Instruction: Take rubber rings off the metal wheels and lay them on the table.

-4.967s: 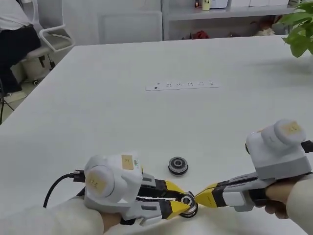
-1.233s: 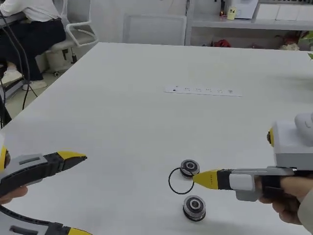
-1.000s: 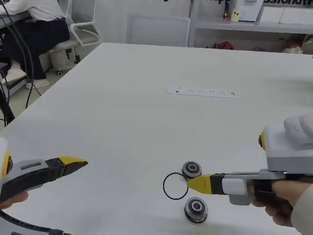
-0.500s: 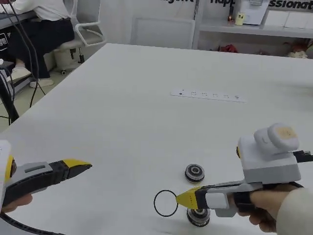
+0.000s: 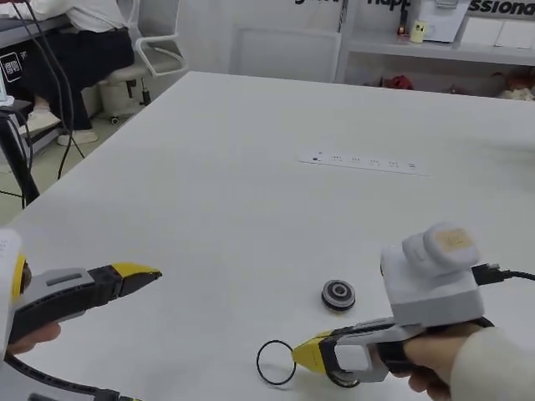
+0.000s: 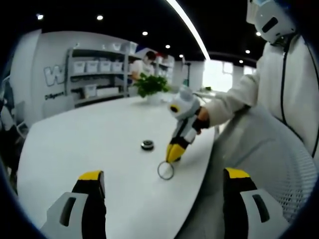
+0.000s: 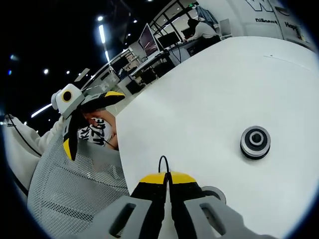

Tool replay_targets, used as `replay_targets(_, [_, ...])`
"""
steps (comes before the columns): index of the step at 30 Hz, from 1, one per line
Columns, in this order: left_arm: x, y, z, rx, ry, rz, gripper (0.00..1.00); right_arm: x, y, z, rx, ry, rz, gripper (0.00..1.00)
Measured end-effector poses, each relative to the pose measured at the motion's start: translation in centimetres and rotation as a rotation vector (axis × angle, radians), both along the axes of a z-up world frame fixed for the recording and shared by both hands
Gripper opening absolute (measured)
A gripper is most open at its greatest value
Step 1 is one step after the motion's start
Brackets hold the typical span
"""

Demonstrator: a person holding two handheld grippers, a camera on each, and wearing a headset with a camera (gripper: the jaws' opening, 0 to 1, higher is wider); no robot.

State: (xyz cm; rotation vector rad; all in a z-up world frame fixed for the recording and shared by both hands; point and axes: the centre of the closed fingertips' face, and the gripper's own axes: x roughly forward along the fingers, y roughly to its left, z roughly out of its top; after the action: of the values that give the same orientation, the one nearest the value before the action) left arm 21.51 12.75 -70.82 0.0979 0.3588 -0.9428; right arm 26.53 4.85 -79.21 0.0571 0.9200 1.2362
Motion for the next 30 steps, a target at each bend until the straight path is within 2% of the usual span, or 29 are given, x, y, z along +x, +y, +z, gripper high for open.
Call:
replay_targets(9, [-0.1, 0.1, 0.1, 0.003, -0.005, 0.004, 1.0, 0.1, 0.1, -0.2, -0.018, -0.032, 0.013, 0.0])
replay_targets(19, [0.0, 0.1, 0.5, 0.007, -0.015, 0.007, 1.0, 0.5, -0.2, -0.1, -0.039, -0.075, 0.019, 0.04])
replay_targets(24, [0.0, 0.0, 0.7, 0.01, -0.02, 0.004, 1.0, 0.9, -0.5, 0.6, -0.029, -0.09, 0.007, 0.05])
replay_targets(30, [0.0, -0.1, 1.1, 0.012, -0.025, -0.004, 1.0, 1.7, -1.1, 2.3, 0.001, -0.128, -0.013, 0.05])
